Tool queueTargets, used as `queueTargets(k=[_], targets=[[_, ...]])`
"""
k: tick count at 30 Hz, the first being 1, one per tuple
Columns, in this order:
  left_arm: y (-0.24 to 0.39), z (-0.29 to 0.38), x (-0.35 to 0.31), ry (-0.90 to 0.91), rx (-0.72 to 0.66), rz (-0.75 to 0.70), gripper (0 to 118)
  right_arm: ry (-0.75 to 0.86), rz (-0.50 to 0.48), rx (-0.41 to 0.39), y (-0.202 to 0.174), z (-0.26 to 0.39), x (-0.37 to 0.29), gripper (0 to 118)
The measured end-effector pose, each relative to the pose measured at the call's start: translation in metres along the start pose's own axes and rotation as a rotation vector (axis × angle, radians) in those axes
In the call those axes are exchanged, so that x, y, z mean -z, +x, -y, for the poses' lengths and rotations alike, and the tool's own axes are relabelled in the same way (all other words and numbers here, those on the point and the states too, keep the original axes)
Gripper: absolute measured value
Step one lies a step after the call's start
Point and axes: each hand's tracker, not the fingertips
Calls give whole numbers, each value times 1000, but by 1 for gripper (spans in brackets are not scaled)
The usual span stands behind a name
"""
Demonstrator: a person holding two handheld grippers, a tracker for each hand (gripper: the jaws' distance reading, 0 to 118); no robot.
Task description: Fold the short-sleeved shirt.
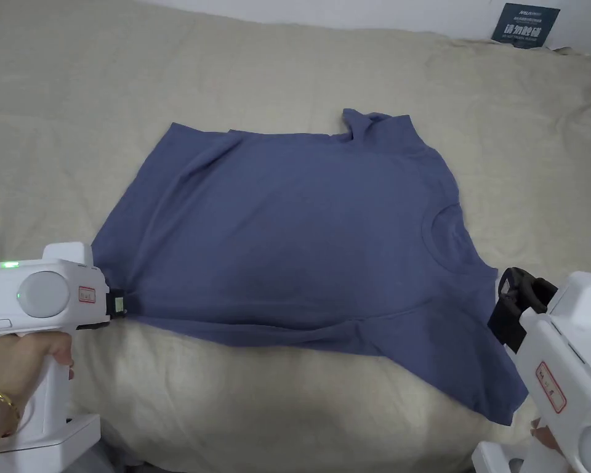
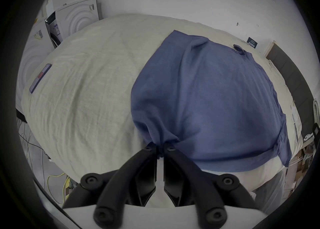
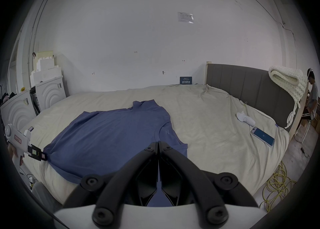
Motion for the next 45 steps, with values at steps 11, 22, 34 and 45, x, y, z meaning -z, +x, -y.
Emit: queueTargets(k=[11, 22, 34, 45], targets=[[-8, 1, -42, 174, -110, 77, 0, -25, -1, 11, 12, -2, -3, 0], [1, -4, -70, 265, -132, 115, 0, -325, -41, 136, 62, -37, 31, 60], [3, 2, -63, 244, -173, 96, 0, -758, 8, 72, 66, -22, 152, 101], [2, 5, -55, 217, -183, 81, 0, -807, 48, 112, 66, 9, 169, 3]])
